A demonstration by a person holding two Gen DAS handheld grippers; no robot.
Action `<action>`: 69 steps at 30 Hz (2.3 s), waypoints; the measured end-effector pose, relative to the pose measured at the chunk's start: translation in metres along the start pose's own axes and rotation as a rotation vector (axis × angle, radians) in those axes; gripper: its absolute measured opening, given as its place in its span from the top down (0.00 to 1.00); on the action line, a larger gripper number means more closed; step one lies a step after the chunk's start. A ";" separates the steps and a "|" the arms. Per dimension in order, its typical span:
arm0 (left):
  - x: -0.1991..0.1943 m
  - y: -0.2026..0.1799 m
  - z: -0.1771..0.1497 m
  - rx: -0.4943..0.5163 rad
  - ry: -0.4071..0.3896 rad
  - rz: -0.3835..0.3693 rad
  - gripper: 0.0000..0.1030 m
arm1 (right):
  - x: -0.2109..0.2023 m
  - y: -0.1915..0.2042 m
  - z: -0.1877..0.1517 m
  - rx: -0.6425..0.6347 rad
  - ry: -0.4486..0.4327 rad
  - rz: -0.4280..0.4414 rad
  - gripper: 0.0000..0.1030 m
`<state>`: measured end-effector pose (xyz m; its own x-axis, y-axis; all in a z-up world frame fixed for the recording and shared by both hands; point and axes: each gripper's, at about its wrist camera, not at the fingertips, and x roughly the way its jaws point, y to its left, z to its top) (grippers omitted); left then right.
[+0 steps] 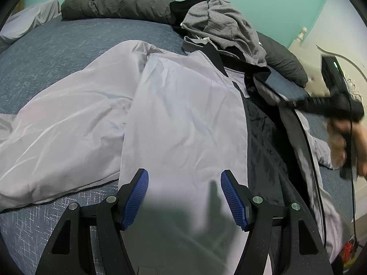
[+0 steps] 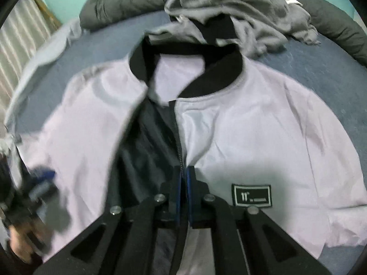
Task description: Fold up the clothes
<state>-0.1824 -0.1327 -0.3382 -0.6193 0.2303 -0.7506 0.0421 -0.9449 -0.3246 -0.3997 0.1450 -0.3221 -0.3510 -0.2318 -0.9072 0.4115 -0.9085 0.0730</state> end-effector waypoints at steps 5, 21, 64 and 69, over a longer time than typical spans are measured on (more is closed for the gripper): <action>0.001 0.000 0.000 0.001 0.003 0.001 0.32 | 0.004 0.010 0.032 0.083 -0.038 0.070 0.96; -0.004 -0.005 -0.002 0.015 0.003 -0.008 0.32 | -0.029 0.000 0.009 0.155 -0.169 0.121 0.80; -0.150 0.031 -0.114 -0.053 -0.081 0.065 0.32 | -0.087 0.030 -0.298 0.121 0.053 0.085 0.77; -0.148 0.030 -0.116 -0.045 -0.079 0.062 0.32 | -0.084 0.047 -0.300 0.010 0.074 0.000 0.75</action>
<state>0.0011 -0.1679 -0.3035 -0.6740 0.1507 -0.7232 0.1167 -0.9450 -0.3057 -0.0983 0.2257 -0.3669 -0.2876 -0.2056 -0.9354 0.4027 -0.9121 0.0766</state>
